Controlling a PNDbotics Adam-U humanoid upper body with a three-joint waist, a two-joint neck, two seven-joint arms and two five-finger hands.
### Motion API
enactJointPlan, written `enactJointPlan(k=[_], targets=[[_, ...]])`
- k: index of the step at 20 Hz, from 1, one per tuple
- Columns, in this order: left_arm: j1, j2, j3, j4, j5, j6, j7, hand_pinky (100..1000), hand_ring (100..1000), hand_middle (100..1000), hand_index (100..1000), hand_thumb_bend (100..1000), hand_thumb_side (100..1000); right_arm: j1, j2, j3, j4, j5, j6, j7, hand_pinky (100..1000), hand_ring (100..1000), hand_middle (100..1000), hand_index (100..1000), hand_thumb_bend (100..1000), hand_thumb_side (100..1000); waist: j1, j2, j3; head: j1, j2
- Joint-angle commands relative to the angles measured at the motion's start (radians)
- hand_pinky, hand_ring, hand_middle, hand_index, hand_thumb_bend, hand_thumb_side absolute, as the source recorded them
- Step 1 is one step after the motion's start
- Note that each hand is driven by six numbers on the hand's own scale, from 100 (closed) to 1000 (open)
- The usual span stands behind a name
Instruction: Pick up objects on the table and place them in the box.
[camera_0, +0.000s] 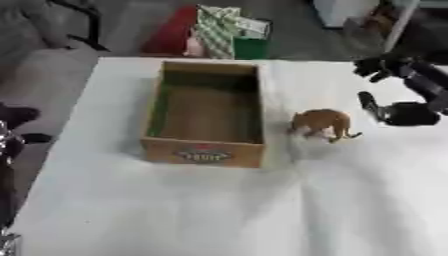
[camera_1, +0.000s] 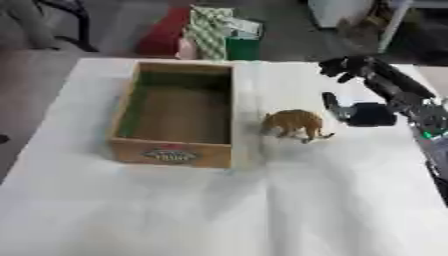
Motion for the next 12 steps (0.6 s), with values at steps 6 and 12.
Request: enactJointPlan(k=[6, 12], targets=[[-0.006, 0.021, 0.001, -0.017, 0.003, -0.002, -0.003, 568, 765, 572, 608, 100, 769, -0.020, -0.038, -0.005, -0.010, -0.002, -0.003, 0.002, 747, 812, 765, 910, 100, 280, 0.001, -0.017, 0.002, 0.000, -0.006], [-0.006, 0.021, 0.000, -0.017, 0.003, -0.002, -0.003, 568, 766, 572, 608, 100, 769, -0.028, -0.040, -0.001, -0.007, -0.002, -0.006, 0.007, 749, 816, 765, 910, 100, 277, 0.002, -0.016, 0.002, -0.001, -0.006]])
